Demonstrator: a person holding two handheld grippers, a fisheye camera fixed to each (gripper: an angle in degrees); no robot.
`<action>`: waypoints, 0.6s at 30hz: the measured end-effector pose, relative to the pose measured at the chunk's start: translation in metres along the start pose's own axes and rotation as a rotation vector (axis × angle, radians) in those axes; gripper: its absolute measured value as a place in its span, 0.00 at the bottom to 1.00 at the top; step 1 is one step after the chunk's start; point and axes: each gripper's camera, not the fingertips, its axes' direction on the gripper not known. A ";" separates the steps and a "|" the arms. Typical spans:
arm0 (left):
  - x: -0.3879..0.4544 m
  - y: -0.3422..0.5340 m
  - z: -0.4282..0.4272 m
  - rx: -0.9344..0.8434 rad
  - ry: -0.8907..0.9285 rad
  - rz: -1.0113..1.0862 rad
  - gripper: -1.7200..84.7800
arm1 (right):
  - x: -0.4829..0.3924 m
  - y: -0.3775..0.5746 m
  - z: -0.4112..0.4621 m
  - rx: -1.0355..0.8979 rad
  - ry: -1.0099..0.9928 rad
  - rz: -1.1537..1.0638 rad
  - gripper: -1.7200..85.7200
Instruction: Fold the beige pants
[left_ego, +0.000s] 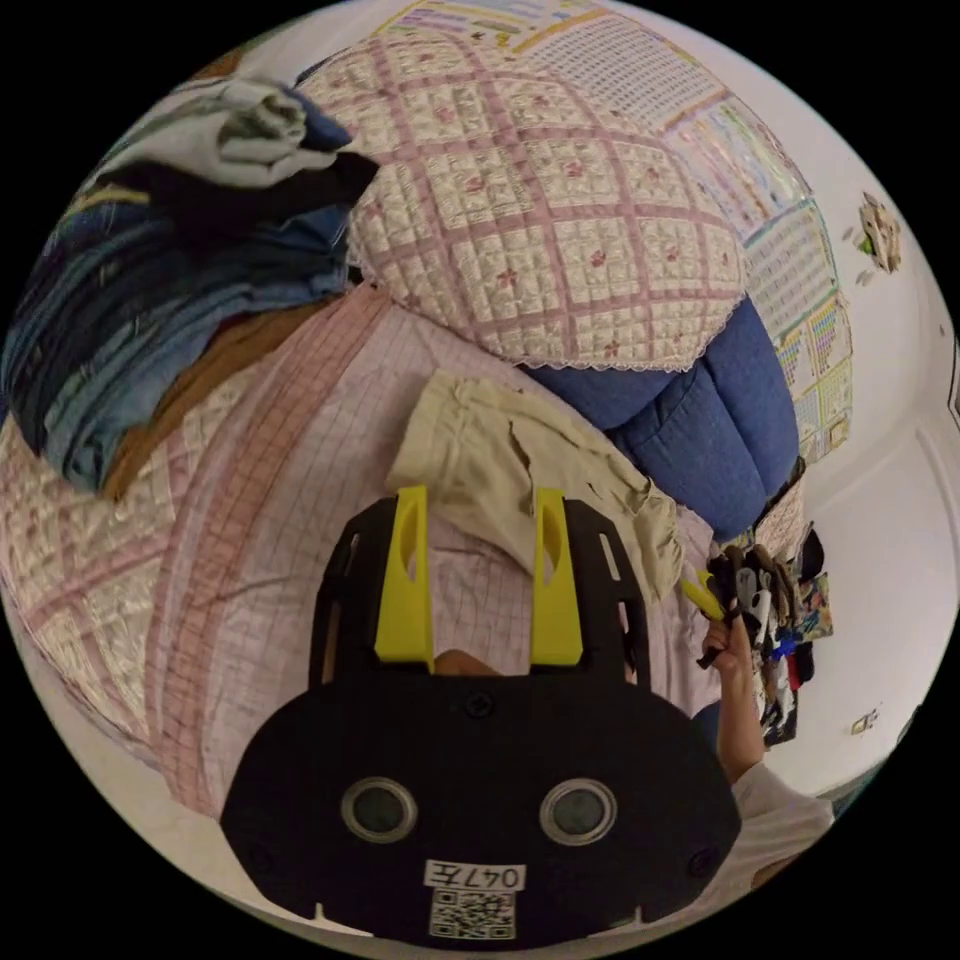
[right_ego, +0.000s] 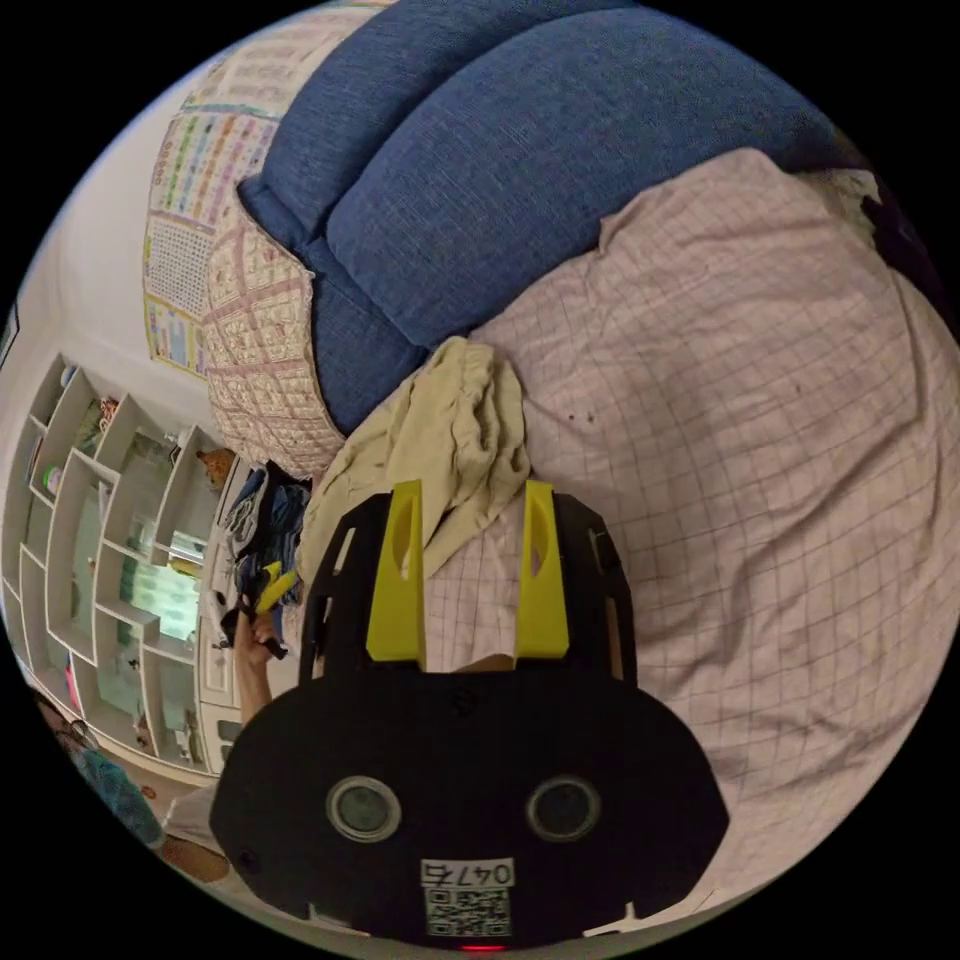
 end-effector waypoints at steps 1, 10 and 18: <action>-0.007 0.001 0.013 -0.031 0.029 -0.035 0.19 | 0.007 -0.001 0.011 -0.016 -0.024 0.014 0.14; -0.001 -0.005 0.059 -0.082 0.146 -0.132 0.18 | 0.027 0.004 0.040 0.024 0.039 0.112 0.14; 0.031 0.008 0.018 -0.034 0.197 -0.123 0.10 | 0.023 0.007 0.038 0.064 -0.052 0.175 0.13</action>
